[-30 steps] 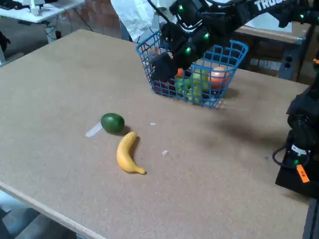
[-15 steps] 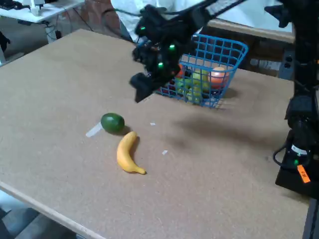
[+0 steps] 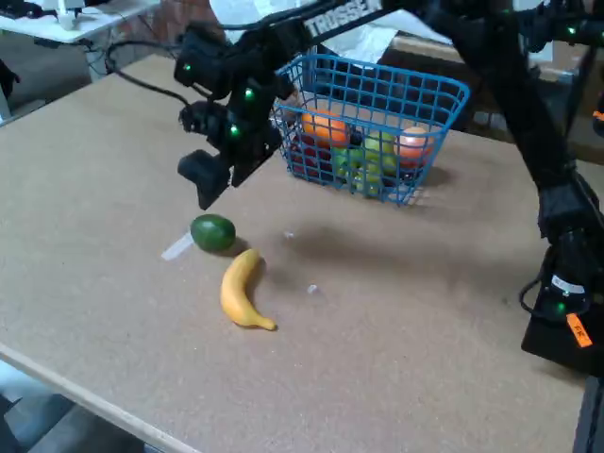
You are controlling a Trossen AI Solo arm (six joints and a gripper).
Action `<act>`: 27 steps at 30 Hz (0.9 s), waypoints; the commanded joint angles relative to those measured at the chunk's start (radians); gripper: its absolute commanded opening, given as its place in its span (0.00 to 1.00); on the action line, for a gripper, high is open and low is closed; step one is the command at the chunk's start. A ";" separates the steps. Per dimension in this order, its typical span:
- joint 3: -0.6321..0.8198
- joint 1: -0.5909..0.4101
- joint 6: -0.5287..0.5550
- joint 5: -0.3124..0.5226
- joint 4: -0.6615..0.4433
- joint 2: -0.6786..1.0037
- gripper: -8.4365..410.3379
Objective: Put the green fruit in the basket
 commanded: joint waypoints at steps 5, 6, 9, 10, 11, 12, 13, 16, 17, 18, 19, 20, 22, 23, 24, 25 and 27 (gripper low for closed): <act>0.084 0.000 0.023 0.042 -0.060 0.105 0.98; 0.083 0.000 0.023 0.045 -0.054 0.110 0.98; 0.079 -0.002 0.025 0.049 -0.032 0.124 0.98; 0.076 -0.002 0.025 0.048 -0.024 0.124 0.98; 0.073 -0.003 0.024 0.049 -0.014 0.124 0.98; 0.067 -0.003 0.024 0.050 0.003 0.124 0.98; 0.060 -0.005 0.024 0.050 0.023 0.124 0.98; 0.060 -0.008 0.025 0.048 0.047 0.124 0.98; 0.059 -0.008 0.024 0.048 0.054 0.124 0.98; 0.056 -0.009 0.023 0.048 0.061 0.124 0.98; 0.048 -0.009 0.023 0.048 0.077 0.124 0.98; 0.040 -0.010 0.023 0.049 0.095 0.124 0.98; 0.034 -0.013 0.023 0.048 0.110 0.124 0.98; 0.031 -0.016 0.026 0.048 0.115 0.124 0.98; 0.026 -0.018 0.027 0.048 0.120 0.130 0.98; 0.026 -0.023 0.026 0.045 0.126 0.146 0.98; 0.027 -0.025 0.026 0.045 0.119 0.158 0.98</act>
